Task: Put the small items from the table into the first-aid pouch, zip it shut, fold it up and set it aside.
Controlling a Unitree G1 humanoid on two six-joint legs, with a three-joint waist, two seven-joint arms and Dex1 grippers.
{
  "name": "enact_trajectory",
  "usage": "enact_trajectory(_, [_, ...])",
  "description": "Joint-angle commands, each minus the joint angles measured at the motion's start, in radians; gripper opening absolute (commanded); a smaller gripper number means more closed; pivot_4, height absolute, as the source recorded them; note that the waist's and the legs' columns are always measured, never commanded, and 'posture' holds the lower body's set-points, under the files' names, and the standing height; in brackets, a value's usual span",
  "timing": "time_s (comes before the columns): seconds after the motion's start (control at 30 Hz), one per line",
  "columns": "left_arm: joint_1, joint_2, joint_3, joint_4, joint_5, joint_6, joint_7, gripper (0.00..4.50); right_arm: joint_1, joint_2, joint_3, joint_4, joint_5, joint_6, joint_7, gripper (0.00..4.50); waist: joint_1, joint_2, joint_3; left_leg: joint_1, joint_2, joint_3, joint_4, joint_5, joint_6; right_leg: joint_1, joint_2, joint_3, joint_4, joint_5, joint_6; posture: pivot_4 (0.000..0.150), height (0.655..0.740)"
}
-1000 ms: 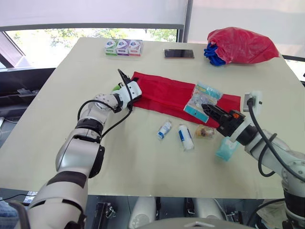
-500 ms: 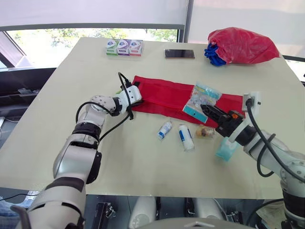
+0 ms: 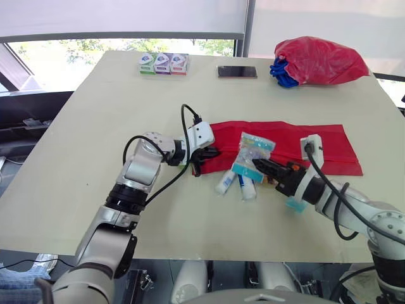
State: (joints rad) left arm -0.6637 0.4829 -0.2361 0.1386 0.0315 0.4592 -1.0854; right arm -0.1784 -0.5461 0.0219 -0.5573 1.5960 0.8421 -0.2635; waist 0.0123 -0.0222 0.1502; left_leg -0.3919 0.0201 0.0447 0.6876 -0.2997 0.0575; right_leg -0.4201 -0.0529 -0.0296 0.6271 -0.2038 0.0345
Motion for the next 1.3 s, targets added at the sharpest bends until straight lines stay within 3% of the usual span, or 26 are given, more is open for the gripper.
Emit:
enact_trajectory(0.03, [-0.014,-0.009,-0.023,-0.052,-0.024,0.058,-0.002,0.02,-0.038,0.023,0.035,0.034,0.108,0.006,-0.059,0.02,0.000,0.000,0.000,0.001,0.000,0.000,0.000,0.000,0.000,0.000,0.000,0.000,0.000,0.000,0.000,0.150,0.7400])
enact_trajectory(0.3, [-0.038,-0.040,-0.025,0.000,-0.060,0.022,-0.007,0.02,-0.121,0.159,0.119,0.219,0.210,-0.023,-0.277,0.02,0.000,0.000,0.000,0.000,0.000,0.001,0.000,0.000,0.000,0.000,0.000,0.001,0.000,0.000,0.000,0.150,0.7400])
enact_trajectory(0.57, [-0.035,-0.044,-0.019,0.013,-0.088,-0.004,-0.005,0.02,-0.156,0.252,0.105,0.335,0.140,-0.033,-0.341,0.02,-0.001,0.000,0.000,0.000,0.000,0.001,0.000,0.000,0.000,0.000,0.000,0.001,0.000,0.000,0.000,0.150,0.7400])
enact_trajectory(1.3, [0.037,-0.060,0.002,-0.106,-0.153,-0.005,0.062,0.02,-0.147,0.356,0.030,0.374,0.179,-0.050,-0.465,0.02,-0.003,0.001,-0.001,0.000,0.000,0.001,0.000,0.000,0.000,0.000,0.000,0.004,0.000,0.000,0.000,0.150,0.7400])
